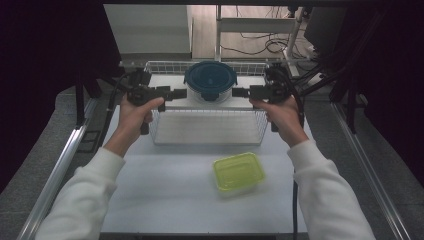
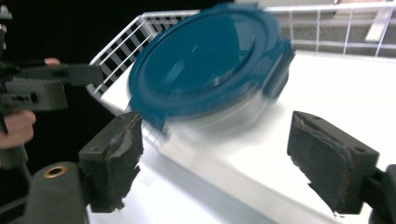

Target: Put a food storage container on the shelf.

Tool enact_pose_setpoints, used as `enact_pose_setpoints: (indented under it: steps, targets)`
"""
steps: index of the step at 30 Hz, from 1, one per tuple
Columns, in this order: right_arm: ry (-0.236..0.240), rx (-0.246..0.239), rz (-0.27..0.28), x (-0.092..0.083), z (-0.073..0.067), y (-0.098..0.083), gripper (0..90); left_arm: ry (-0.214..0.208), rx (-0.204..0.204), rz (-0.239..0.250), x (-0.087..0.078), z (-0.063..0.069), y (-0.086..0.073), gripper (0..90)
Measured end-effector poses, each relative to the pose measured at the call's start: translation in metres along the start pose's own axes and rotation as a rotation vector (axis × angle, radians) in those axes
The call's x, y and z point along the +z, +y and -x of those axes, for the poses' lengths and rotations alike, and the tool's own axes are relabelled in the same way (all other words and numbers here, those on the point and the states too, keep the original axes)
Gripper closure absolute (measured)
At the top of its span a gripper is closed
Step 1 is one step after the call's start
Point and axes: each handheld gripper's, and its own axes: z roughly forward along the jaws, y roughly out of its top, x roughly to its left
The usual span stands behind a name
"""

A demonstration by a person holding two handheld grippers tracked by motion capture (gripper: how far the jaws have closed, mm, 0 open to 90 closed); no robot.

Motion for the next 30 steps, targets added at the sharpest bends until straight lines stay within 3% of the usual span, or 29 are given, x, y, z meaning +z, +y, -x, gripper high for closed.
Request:
enact_pose_setpoints:
  steps: [1,3,4,6,7,8,10,11,12,13,14,15,16,17,18,20,24,27,30]
  targets:
    - [0.0,0.0,0.0,0.0,0.0,0.0,20.5,0.002,0.015,0.0,-0.005,0.004,-0.008,16.5]
    - [0.018,-0.035,0.004,-0.011,-0.003,-0.018,21.6,-0.012,0.035,-0.002,-0.015,0.011,-0.025,16.6]
    - [0.028,-0.061,0.001,-0.022,-0.004,-0.039,23.1,-0.011,0.05,-0.005,-0.02,0.016,-0.036,16.7]
    - [0.03,-0.076,-0.004,-0.029,-0.004,-0.055,24.6,-0.018,0.062,-0.009,-0.025,0.021,-0.052,17.0]
    - [0.027,-0.083,-0.012,-0.032,-0.003,-0.064,24.8,-0.023,0.073,-0.017,-0.029,0.025,-0.071,17.0]
    - [0.027,-0.083,-0.012,-0.032,-0.003,-0.064,24.8,-0.023,0.073,-0.017,-0.029,0.025,-0.071,17.2]
    - [0.017,-0.094,-0.022,-0.039,-0.002,-0.083,25.9,-0.031,0.075,-0.035,-0.03,0.027,-0.091,17.2]
    - [0.007,-0.118,-0.035,-0.045,0.0,-0.102,26.6,-0.033,0.079,-0.057,-0.03,0.027,-0.111,17.2]
    - [0.003,-0.117,-0.041,-0.048,0.001,-0.111,26.8,-0.033,0.079,-0.057,-0.03,0.027,-0.111,17.3]
    - [0.003,-0.12,-0.047,-0.049,0.003,-0.12,27.1,-0.034,0.091,-0.082,-0.03,0.027,-0.128,17.5]
    - [0.003,-0.12,-0.047,-0.049,0.003,-0.12,27.1,-0.034,0.091,-0.082,-0.03,0.027,-0.128,17.6]
    - [-0.002,-0.116,-0.068,-0.051,0.006,-0.138,27.4,-0.026,0.096,-0.108,-0.029,0.027,-0.143,17.6]
    - [-0.002,-0.116,-0.068,-0.051,0.006,-0.138,27.4,-0.026,0.096,-0.108,-0.029,0.027,-0.143,17.6]
    - [-0.011,-0.116,-0.094,-0.051,0.01,-0.153,27.9,-0.024,0.1,-0.13,-0.029,0.027,-0.156,17.9]
    - [-0.011,-0.116,-0.094,-0.051,0.01,-0.153,27.9,-0.024,0.1,-0.13,-0.029,0.027,-0.156,17.9]
    - [-0.022,-0.113,-0.128,-0.051,0.014,-0.166,28.4,-0.017,0.1,-0.15,-0.027,0.027,-0.171,18.1]
    - [-0.026,-0.09,-0.158,-0.051,0.021,-0.183,29.8,0.008,0.079,-0.223,-0.019,0.02,-0.198,18.7]
    - [-0.024,-0.073,-0.178,-0.049,0.025,-0.19,30.3,0.024,0.077,-0.258,-0.014,0.017,-0.207,18.6]
    - [-0.034,-0.06,-0.193,-0.045,0.028,-0.194,30.5,0.039,0.07,-0.249,-0.015,0.015,-0.207,19.1]
